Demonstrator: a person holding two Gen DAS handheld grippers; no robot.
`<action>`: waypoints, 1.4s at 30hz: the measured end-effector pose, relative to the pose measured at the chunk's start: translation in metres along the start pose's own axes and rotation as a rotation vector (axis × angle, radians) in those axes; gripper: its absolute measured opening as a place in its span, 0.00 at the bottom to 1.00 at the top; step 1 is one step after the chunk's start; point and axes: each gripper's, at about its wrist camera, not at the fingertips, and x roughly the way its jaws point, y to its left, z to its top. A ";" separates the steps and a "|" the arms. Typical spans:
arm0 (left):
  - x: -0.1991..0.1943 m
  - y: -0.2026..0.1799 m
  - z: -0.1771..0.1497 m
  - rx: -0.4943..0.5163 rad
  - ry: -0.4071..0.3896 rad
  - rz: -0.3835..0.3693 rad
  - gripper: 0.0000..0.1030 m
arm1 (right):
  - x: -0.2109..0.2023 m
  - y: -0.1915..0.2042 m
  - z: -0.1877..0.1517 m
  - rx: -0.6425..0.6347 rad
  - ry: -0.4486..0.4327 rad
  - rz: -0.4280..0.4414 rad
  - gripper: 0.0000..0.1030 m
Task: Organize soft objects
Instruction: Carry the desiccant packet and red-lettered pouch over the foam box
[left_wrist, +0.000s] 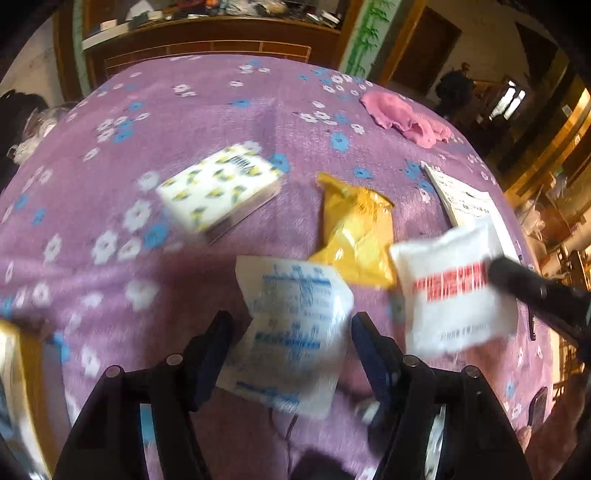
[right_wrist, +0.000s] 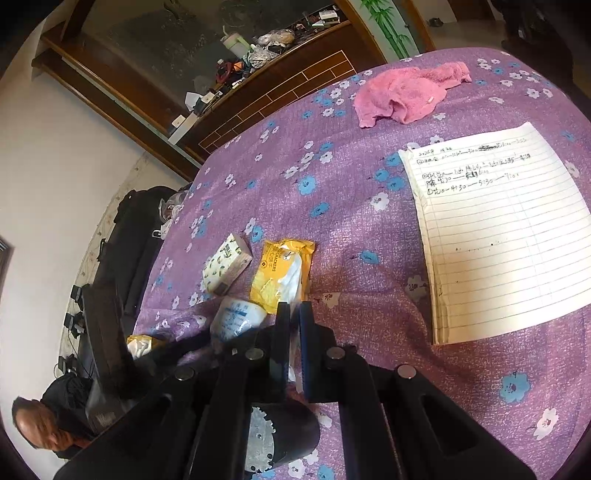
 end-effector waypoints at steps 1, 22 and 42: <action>-0.001 0.001 -0.004 -0.009 -0.004 -0.002 0.64 | 0.000 0.000 0.000 -0.001 -0.001 -0.001 0.04; -0.130 0.055 -0.074 -0.119 -0.227 0.016 0.26 | -0.019 0.036 -0.008 -0.090 -0.074 0.113 0.03; -0.179 0.217 -0.123 -0.289 -0.234 0.073 0.27 | 0.024 0.185 -0.123 -0.403 0.159 0.324 0.03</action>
